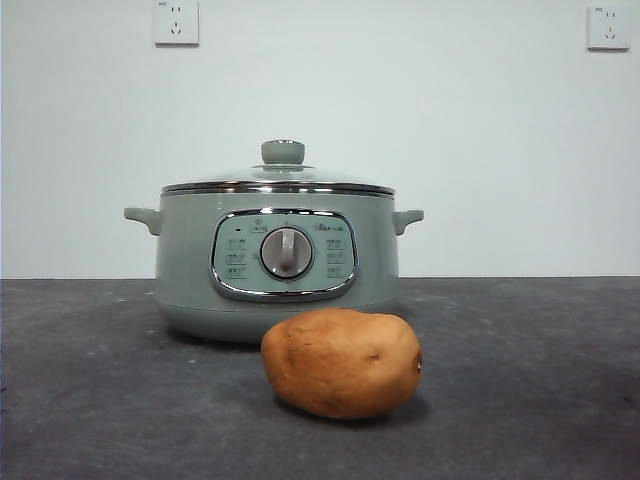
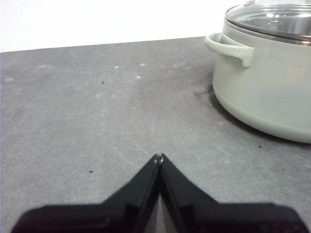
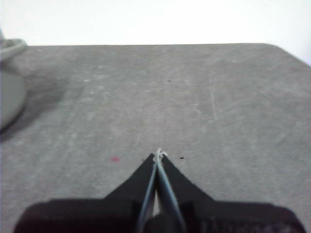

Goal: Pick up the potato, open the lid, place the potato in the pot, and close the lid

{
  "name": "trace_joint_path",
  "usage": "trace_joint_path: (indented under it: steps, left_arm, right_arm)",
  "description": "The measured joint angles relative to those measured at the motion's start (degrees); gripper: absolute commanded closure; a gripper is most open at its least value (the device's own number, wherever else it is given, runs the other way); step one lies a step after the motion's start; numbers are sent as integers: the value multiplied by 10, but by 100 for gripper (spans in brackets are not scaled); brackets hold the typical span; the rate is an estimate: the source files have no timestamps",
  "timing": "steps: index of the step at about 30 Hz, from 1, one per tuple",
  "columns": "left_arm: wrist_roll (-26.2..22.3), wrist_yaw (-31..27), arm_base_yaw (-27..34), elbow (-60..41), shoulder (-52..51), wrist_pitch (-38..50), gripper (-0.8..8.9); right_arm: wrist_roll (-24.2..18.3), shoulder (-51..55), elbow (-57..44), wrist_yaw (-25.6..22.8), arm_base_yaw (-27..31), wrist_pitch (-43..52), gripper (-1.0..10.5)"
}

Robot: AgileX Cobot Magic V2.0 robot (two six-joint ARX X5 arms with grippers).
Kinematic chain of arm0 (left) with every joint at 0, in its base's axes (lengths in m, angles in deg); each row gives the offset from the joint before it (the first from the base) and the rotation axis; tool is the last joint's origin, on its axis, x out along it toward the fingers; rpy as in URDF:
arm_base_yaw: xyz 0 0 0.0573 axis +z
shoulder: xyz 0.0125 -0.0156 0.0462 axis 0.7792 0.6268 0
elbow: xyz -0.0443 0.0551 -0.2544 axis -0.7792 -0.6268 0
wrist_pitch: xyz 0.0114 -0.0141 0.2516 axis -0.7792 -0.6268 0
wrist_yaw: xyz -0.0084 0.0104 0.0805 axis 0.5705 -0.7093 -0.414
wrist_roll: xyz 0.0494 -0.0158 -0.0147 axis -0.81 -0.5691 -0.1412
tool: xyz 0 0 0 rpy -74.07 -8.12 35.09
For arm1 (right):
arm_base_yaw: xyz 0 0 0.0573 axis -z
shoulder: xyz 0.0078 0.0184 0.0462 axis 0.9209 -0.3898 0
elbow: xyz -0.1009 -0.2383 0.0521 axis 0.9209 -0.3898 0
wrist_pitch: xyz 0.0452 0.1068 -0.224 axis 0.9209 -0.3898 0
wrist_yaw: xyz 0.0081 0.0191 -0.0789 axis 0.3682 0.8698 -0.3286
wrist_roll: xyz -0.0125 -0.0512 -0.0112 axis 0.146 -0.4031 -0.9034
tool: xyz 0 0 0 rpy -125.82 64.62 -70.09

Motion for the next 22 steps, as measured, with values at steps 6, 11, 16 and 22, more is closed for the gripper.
trace_joint_path:
  steps: [6,11,16,22]
  left_arm:
    - [14,0,0,1,0,0,820]
    - [41,0,0,34,10,-5,820]
    - [49,31,0,87,45,-4,820]
    - [61,82,0,162,120,-19,820]
  right_arm:
    - [78,0,0,9,0,0,955]
    - [116,-1,23,30,0,-13,955]
    - [126,-22,89,43,0,-23,955]
    - [127,-89,194,80,0,-84,954]
